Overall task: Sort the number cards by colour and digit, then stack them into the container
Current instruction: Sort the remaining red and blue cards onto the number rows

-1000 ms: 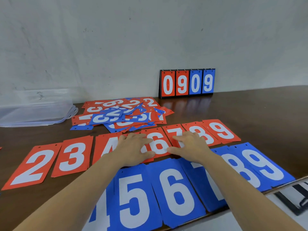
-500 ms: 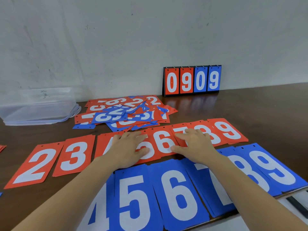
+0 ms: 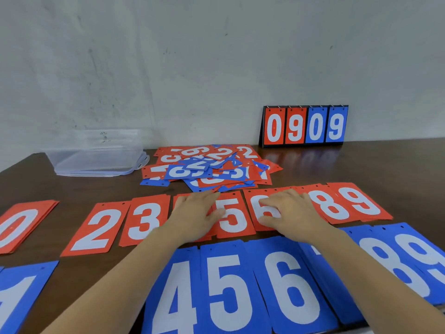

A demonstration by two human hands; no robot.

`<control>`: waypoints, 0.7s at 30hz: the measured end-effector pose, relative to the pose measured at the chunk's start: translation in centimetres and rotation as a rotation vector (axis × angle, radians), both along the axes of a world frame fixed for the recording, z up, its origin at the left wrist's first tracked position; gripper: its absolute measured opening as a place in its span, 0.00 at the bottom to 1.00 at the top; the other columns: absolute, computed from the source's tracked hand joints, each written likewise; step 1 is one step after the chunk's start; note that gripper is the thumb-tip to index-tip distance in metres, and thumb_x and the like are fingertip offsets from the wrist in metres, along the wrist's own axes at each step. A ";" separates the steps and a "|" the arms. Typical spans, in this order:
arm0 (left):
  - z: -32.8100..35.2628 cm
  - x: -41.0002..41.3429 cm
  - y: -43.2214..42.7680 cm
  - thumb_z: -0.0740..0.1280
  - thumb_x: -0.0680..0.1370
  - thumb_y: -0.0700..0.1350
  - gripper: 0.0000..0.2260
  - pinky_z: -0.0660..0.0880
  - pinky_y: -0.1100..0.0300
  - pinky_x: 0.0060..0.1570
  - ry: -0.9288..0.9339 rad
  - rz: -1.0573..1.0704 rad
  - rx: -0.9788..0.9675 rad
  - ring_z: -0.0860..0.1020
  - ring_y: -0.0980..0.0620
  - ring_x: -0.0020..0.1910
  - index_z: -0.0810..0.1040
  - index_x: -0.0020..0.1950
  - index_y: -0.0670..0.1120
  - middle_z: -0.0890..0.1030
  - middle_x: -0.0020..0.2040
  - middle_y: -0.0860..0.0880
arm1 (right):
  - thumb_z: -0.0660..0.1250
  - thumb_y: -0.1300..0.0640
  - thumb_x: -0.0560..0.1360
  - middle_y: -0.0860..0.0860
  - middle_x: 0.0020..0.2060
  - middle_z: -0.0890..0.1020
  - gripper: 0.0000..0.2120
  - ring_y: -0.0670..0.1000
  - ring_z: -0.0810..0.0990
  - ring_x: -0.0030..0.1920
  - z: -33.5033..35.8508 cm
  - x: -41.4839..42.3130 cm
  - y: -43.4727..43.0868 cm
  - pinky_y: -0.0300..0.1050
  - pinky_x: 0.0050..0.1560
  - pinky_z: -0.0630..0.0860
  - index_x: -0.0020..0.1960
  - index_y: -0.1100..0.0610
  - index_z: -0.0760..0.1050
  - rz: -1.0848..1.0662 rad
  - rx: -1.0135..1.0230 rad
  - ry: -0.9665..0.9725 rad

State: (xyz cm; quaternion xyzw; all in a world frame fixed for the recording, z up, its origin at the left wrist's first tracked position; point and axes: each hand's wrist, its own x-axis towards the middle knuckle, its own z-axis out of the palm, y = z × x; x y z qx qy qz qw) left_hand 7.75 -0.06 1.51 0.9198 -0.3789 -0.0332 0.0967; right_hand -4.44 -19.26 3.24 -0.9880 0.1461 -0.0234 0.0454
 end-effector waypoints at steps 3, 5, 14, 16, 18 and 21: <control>-0.3 0.8 3.0 0.55 0.81 0.60 0.27 0.54 0.50 0.74 -0.027 0.099 0.010 0.57 0.52 0.76 0.57 0.78 0.53 0.59 0.78 0.53 | 0.61 0.40 0.78 0.45 0.71 0.69 0.25 0.49 0.63 0.71 0.3 0.6 2.1 0.50 0.69 0.57 0.73 0.45 0.66 0.108 0.010 -0.036; -0.9 0.8 4.7 0.56 0.81 0.61 0.27 0.52 0.50 0.74 -0.006 0.101 0.045 0.56 0.52 0.77 0.57 0.78 0.54 0.58 0.78 0.54 | 0.61 0.41 0.78 0.46 0.71 0.69 0.25 0.49 0.63 0.71 0.0 1.2 3.3 0.50 0.69 0.57 0.74 0.45 0.64 0.159 0.006 -0.003; -1.6 1.0 6.6 0.56 0.81 0.60 0.27 0.50 0.47 0.75 0.067 0.053 0.041 0.53 0.52 0.77 0.57 0.78 0.54 0.56 0.79 0.54 | 0.59 0.44 0.80 0.50 0.72 0.67 0.22 0.53 0.63 0.72 -0.9 3.2 5.8 0.54 0.71 0.59 0.73 0.45 0.65 0.122 0.022 0.147; -1.8 1.1 6.8 0.56 0.81 0.60 0.27 0.50 0.47 0.75 0.067 0.049 0.040 0.53 0.52 0.77 0.57 0.78 0.54 0.56 0.79 0.54 | 0.59 0.44 0.80 0.50 0.73 0.67 0.22 0.53 0.63 0.72 -0.9 3.2 6.0 0.54 0.71 0.59 0.73 0.45 0.65 0.115 0.024 0.145; -1.8 1.2 6.9 0.56 0.81 0.61 0.27 0.50 0.48 0.75 0.067 0.045 0.041 0.53 0.52 0.77 0.57 0.78 0.54 0.56 0.79 0.54 | 0.59 0.44 0.80 0.50 0.73 0.66 0.22 0.53 0.62 0.73 -0.8 3.1 6.2 0.54 0.71 0.58 0.74 0.45 0.65 0.107 0.023 0.149; -1.7 1.2 7.1 0.56 0.81 0.61 0.27 0.50 0.47 0.74 0.069 0.034 0.042 0.53 0.52 0.77 0.57 0.78 0.54 0.55 0.79 0.54 | 0.58 0.44 0.81 0.48 0.74 0.64 0.22 0.54 0.61 0.73 -0.8 2.8 6.4 0.56 0.72 0.56 0.74 0.44 0.64 0.101 0.028 0.164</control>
